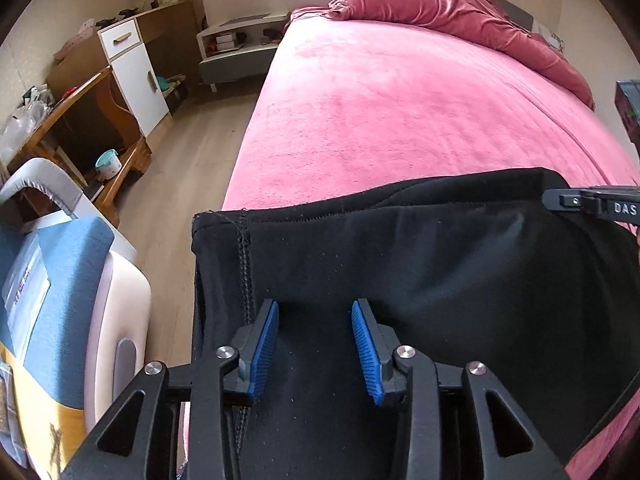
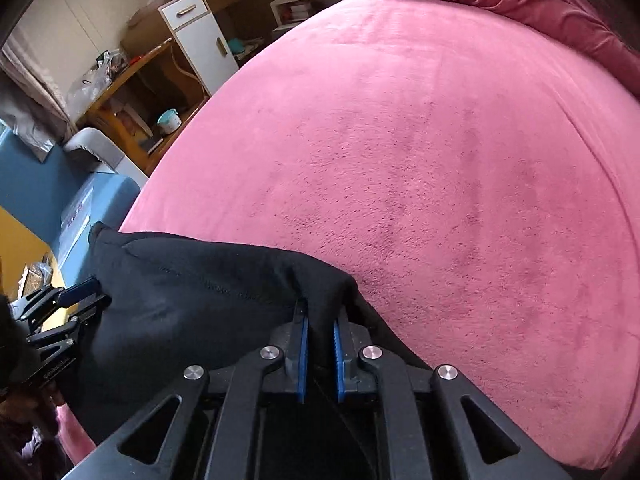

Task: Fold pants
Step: 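Grasp the black pant leg end with the right gripper, then lift the leg end with the right gripper and fold it over the waistband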

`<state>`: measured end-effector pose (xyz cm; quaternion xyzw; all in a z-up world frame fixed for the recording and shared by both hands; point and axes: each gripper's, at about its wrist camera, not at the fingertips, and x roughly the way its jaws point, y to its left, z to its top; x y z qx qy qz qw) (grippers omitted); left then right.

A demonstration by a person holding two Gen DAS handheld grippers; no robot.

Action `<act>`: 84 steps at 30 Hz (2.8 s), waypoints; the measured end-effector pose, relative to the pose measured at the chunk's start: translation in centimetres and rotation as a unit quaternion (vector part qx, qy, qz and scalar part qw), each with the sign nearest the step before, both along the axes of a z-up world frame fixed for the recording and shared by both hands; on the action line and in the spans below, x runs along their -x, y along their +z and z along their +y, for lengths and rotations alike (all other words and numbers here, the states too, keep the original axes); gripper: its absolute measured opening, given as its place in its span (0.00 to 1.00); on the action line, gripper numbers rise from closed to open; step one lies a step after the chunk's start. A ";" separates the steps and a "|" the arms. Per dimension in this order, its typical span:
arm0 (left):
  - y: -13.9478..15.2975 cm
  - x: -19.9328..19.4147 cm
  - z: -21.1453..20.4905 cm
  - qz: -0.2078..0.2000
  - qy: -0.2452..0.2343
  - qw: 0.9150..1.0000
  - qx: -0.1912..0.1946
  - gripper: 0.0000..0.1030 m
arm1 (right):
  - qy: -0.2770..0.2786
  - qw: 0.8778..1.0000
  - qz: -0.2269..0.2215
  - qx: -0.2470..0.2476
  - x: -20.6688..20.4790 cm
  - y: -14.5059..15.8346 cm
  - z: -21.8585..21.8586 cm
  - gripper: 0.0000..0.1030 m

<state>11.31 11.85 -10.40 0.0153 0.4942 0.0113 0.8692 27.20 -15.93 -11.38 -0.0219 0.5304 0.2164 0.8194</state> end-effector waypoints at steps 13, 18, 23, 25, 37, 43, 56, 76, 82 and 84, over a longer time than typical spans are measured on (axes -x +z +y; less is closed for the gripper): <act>3.1 2.4 -0.4 -0.036 0.004 0.999 0.015 0.38 | -0.086 0.995 -0.033 -0.030 4.9 4.7 -5.6 0.42; 4.6 3.6 -1.7 -0.056 -0.009 0.998 0.021 0.38 | -0.166 0.984 -0.033 -0.060 8.8 5.5 -11.2 0.46; 5.8 4.6 -4.1 -0.069 -0.034 0.997 0.028 0.38 | -0.259 0.963 -0.028 -0.075 14.2 5.8 -19.1 0.48; 6.1 4.9 -5.2 -0.071 -0.044 0.996 0.031 0.38 | -0.305 0.949 -0.027 -0.075 16.9 5.9 -22.7 0.48; 5.1 6.4 -11.6 -0.044 -0.115 0.991 0.045 0.38 | -0.555 0.815 -0.041 -0.161 33.6 4.8 -42.0 0.52; 4.3 7.1 -13.9 -0.023 -0.143 0.989 0.041 0.38 | -0.631 0.738 -0.062 -0.232 39.4 3.2 -47.4 0.54; 3.7 7.6 -15.5 0.004 -0.153 0.988 0.029 0.38 | -0.667 0.673 -0.063 -0.314 39.4 -1.8 -51.7 0.53; 3.0 6.3 -16.3 0.043 -0.149 0.983 0.096 0.38 | -0.496 0.832 -0.137 -0.207 32.1 7.9 -44.6 0.17; 3.4 5.6 -15.6 0.053 -0.143 0.977 0.148 0.38 | -0.382 0.897 -0.148 -0.164 28.7 11.4 -35.7 0.17; 3.5 5.4 -15.4 0.056 -0.144 0.974 0.164 0.38 | -0.347 0.917 -0.141 -0.139 27.4 11.6 -32.2 0.17</act>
